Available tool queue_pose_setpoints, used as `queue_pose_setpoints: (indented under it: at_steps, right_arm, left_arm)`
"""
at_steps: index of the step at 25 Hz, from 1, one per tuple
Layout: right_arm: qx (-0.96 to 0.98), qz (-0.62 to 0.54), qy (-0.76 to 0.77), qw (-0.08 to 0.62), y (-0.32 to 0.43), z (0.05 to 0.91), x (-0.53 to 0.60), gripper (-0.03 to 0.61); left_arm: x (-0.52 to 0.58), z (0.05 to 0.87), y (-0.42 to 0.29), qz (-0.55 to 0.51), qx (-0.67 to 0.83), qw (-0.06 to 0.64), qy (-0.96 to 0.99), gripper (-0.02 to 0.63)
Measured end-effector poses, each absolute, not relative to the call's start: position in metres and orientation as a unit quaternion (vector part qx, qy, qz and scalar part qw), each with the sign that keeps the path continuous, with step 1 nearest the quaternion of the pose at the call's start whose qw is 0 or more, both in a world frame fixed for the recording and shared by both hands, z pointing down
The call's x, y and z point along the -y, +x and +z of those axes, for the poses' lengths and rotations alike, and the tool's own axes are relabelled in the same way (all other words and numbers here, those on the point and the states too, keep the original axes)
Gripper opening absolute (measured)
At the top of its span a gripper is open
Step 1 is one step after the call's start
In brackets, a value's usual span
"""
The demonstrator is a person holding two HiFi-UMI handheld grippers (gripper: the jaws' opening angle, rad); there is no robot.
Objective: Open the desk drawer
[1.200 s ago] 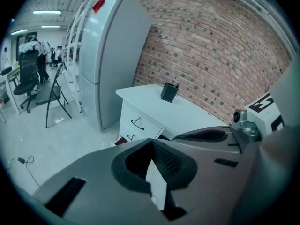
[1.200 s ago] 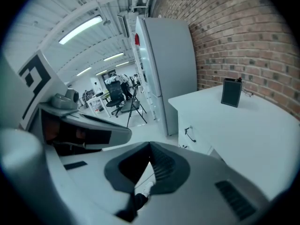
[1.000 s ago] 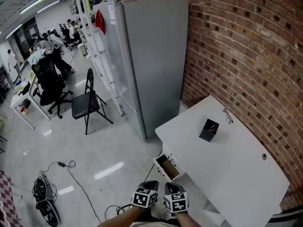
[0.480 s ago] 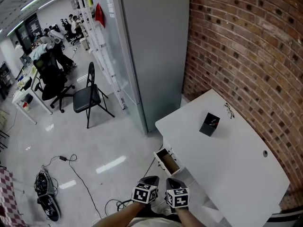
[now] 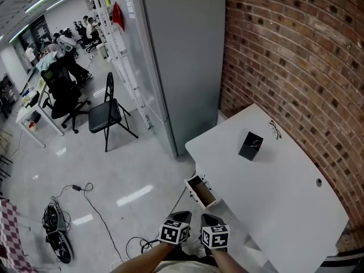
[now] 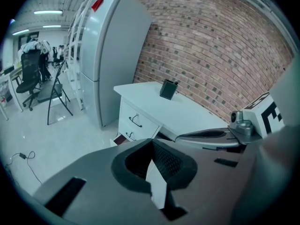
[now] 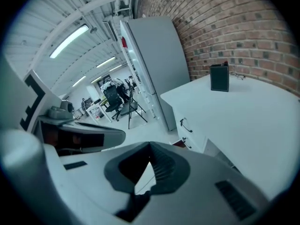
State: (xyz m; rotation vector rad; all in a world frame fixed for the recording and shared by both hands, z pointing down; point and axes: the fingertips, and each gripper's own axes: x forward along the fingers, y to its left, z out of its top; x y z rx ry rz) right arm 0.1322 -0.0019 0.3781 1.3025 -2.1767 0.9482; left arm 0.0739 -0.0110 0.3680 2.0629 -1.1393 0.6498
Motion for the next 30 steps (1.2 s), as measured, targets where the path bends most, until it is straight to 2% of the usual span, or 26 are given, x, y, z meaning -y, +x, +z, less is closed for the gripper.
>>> queue_pose_setpoints:
  at_steps: [15,20,30]
  right_arm:
    - [0.788,0.34,0.462,0.224,0.13,0.381,0.004,0.014]
    - [0.793,0.325,0.444,0.262,0.127,0.387,0.001,0.014]
    - [0.788,0.34,0.442,0.261,0.116,0.393,0.007,0.014]
  left_arm:
    - [0.012,0.368,0.072,0.248,0.445,0.343,0.789,0.008]
    - [0.014,0.37,0.071,0.249,0.445,0.343,0.789,0.008]
    - [0.018,0.378,0.061,0.252,0.444,0.355,0.783,0.006]
